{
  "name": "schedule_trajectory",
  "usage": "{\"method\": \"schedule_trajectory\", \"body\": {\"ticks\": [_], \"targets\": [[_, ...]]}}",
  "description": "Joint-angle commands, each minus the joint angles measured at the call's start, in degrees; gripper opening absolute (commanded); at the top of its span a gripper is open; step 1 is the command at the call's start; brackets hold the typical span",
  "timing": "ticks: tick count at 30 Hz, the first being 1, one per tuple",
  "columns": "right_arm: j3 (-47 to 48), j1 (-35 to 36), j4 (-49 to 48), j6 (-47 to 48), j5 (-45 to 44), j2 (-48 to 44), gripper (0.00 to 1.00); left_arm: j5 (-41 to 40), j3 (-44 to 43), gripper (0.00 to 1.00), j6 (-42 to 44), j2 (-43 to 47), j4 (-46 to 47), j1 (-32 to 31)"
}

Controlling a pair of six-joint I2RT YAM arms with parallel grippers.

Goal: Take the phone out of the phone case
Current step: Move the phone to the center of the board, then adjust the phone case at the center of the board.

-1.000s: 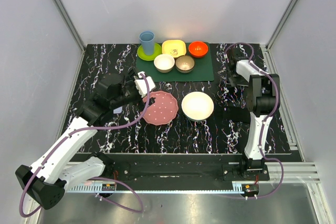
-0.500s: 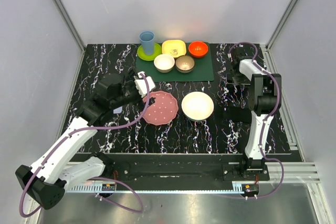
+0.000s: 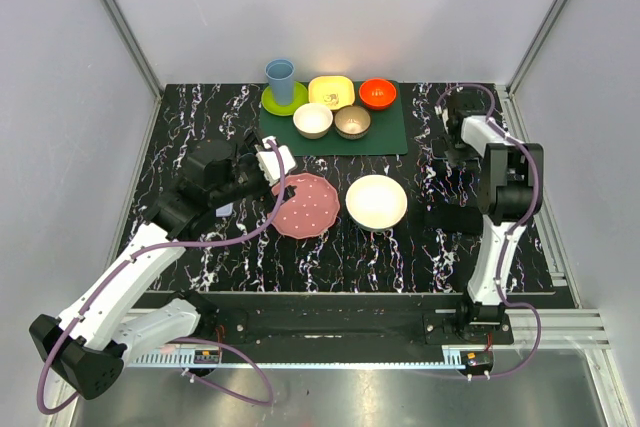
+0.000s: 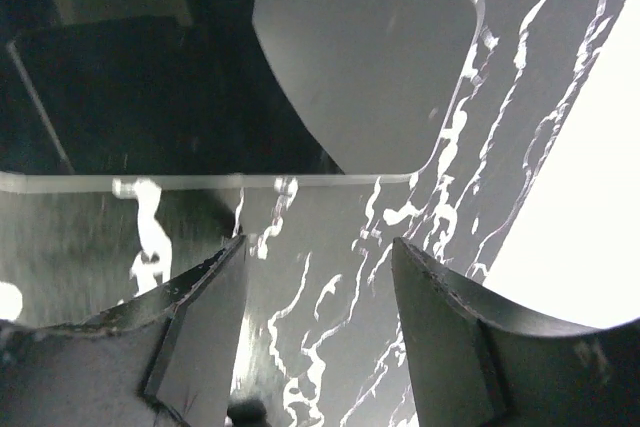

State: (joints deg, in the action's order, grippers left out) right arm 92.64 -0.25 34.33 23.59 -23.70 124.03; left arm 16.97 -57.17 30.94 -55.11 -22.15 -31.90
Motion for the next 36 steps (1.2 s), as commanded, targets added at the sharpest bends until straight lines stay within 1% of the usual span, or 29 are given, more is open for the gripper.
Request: {"method": "schedule_trajectory", "body": {"ticks": [1, 5, 7, 9, 11, 17, 24, 36], "targets": [[-5.44, -0.98, 3.28, 7.24, 9.63, -10.02, 0.65, 1.22, -1.02, 0.99, -0.79, 0.88, 2.64, 0.52], [-9.84, -0.98, 6.71, 15.75, 16.39, -15.12, 0.65, 1.48, -1.28, 0.99, -0.97, 1.06, 2.46, 0.52], [-12.47, -0.98, 8.38, 18.23, 19.47, -17.76, 0.65, 1.40, -1.11, 0.99, -0.97, 1.32, 2.38, 0.70], [-14.58, -0.98, 10.48, 21.66, 25.26, -20.31, 0.65, 1.57, -0.93, 0.99, -1.06, 1.59, 2.46, 0.79], [-15.56, -0.80, 11.55, 24.46, 29.31, -21.45, 0.64, 1.66, -0.84, 0.99, -0.88, 1.67, 2.46, 0.87], [-18.10, -0.45, 14.28, 31.84, 35.47, -22.69, 0.62, 2.10, -1.37, 0.99, -1.05, 1.50, 2.03, 0.96], [-20.57, 1.92, 13.93, 36.26, 35.48, -22.51, 0.63, 2.19, -1.19, 0.99, -0.88, 1.24, 2.02, 1.05], [-22.50, 2.36, 14.19, 42.41, 29.42, -20.49, 0.59, 2.36, -0.93, 0.99, -1.06, 1.41, 2.03, 1.05]]}}
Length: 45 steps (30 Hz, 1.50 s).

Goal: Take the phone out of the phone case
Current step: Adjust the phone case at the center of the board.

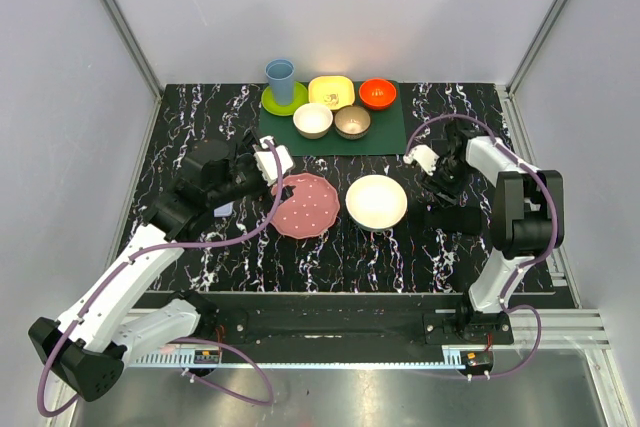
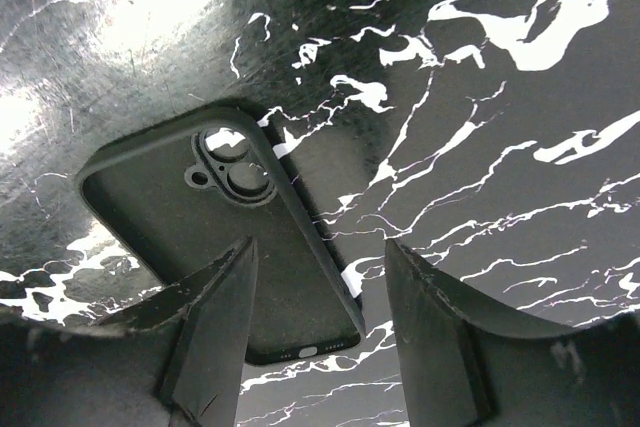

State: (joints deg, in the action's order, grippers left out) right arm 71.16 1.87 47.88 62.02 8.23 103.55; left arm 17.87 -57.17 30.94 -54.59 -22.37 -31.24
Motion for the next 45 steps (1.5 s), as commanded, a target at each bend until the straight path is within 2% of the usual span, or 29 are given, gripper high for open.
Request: {"method": "schedule_trajectory", "body": {"ticks": [1, 7, 11, 14, 17, 20, 21, 23, 33, 45], "targets": [[-1.11, 0.15, 0.81, 4.51, -2.86, 0.07, 0.59, 1.55, -0.84, 0.99, -1.14, 0.97, 2.24, 0.39], [-0.32, 0.15, 0.64, 5.22, -4.97, 1.57, 0.54, 1.56, -0.93, 0.99, -1.23, 1.06, 2.33, 0.39], [0.56, 0.15, 1.08, 6.53, -6.03, 2.88, 0.45, 1.47, -0.75, 0.99, -1.14, 1.06, 2.33, 0.40], [1.09, 0.15, 2.13, 7.59, -6.47, 3.76, 0.43, 1.55, -0.93, 0.99, -1.14, 1.06, 2.42, 0.48], [1.09, 0.15, 2.31, 8.99, -6.91, 4.20, 0.37, 1.47, -0.84, 0.99, -1.23, 1.06, 2.42, 0.57], [1.44, 0.15, 1.78, 9.43, -7.52, 4.38, 0.21, 1.47, -0.75, 0.99, -1.14, 0.97, 2.42, 0.57], [1.36, 0.15, 1.35, 9.70, -7.79, 4.38, 0.10, 1.47, -0.84, 0.99, -1.23, 0.97, 2.42, 0.57], [0.74, 0.24, 0.12, 11.28, -7.96, 3.51, 0.01, 1.38, -0.84, 0.99, -1.23, 0.89, 2.42, 0.57], [-0.66, 0.42, -12.53, 17.51, -11.83, -1.24, 0.00, 1.38, -1.10, 0.99, -1.41, 0.71, 2.42, 0.83], [-7.34, 1.03, -26.07, 33.41, -13.77, -3.44, 0.00, 1.73, -1.19, 0.99, -1.67, 0.45, 2.42, 1.19]]}}
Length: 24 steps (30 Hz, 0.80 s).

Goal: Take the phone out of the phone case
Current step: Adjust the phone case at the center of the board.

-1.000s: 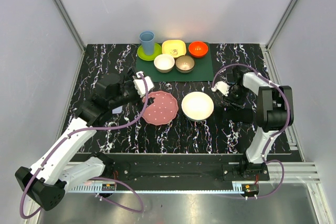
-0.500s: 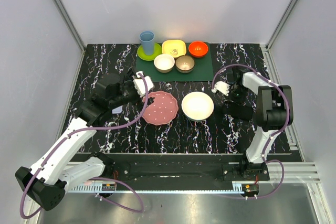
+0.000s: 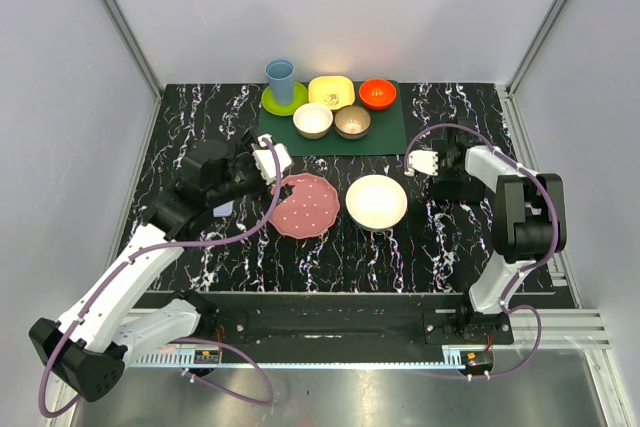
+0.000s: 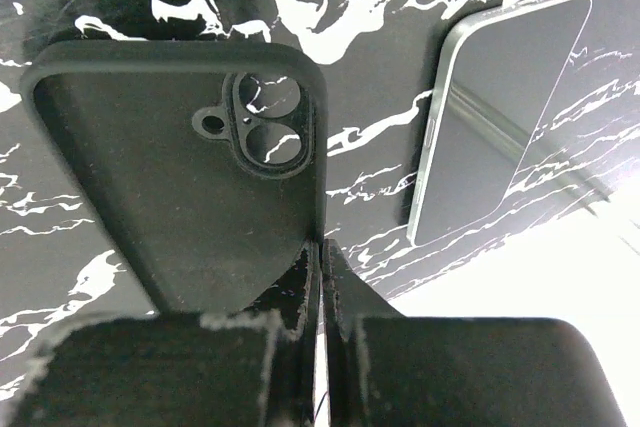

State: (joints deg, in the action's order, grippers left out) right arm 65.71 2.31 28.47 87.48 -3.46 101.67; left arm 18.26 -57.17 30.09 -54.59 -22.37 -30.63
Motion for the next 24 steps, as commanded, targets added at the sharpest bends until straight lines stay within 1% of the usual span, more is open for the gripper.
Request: {"method": "schedule_trajectory", "body": {"ticks": [1, 4, 8, 11, 17, 24], "targets": [[-2.17, 0.59, -6.76, 8.58, -1.46, -1.73, 0.00, 1.34, -1.19, 0.99, -0.91, 0.36, 2.42, 0.75], [-1.99, 0.59, -7.02, 9.98, -0.76, -1.39, 0.00, 1.43, -1.10, 0.99, -0.82, 0.45, 2.42, 0.92], [-2.69, 0.60, -6.67, 12.70, -2.25, -0.94, 0.00, 1.51, -1.02, 0.99, -0.91, 0.53, 2.42, 1.10], [-3.75, 0.59, -6.58, 14.12, -1.20, -1.12, 0.00, 1.60, -1.02, 0.99, -0.82, 0.53, 2.51, 1.28], [-4.19, 0.24, -6.50, 12.36, -2.60, 0.81, 0.00, 1.60, -1.02, 0.99, -0.91, 0.71, 2.51, 1.36], [-4.54, -0.55, -7.02, 11.83, -2.25, 1.25, 0.00, 1.69, -1.02, 0.99, -1.08, 0.71, 2.51, 1.54]]}}
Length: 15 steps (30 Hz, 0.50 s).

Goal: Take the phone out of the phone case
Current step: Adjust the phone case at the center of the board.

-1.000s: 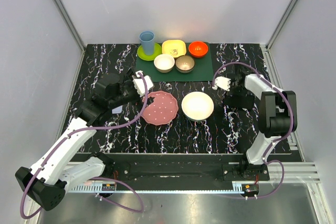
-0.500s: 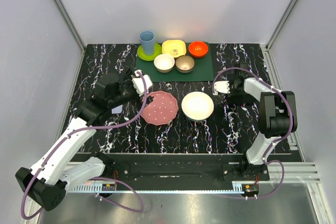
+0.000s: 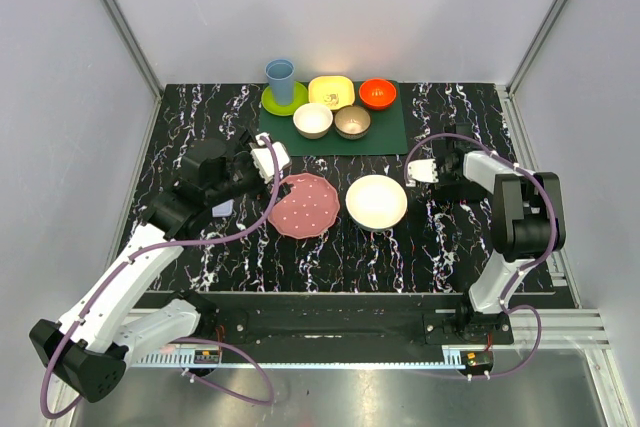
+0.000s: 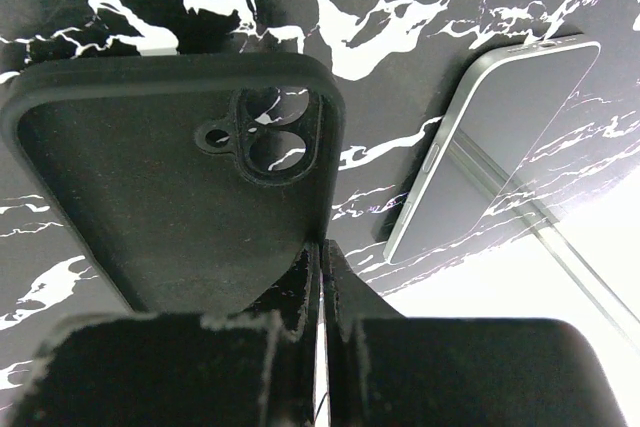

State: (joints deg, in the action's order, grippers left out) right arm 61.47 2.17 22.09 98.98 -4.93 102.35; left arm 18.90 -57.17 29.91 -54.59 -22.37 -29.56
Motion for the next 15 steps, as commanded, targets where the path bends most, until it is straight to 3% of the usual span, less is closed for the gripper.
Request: {"method": "schedule_trajectory", "body": {"ticks": [1, 15], "targets": [[-0.47, -0.50, -0.55, 0.34, -0.78, 0.66, 0.00, 1.06, -0.93, 0.99, -0.99, 0.80, 2.59, 0.47], [-1.27, -1.91, -3.19, 0.77, -0.52, 1.54, 0.00, 1.32, -0.84, 0.99, -1.00, 0.53, 2.77, 0.65]]}}
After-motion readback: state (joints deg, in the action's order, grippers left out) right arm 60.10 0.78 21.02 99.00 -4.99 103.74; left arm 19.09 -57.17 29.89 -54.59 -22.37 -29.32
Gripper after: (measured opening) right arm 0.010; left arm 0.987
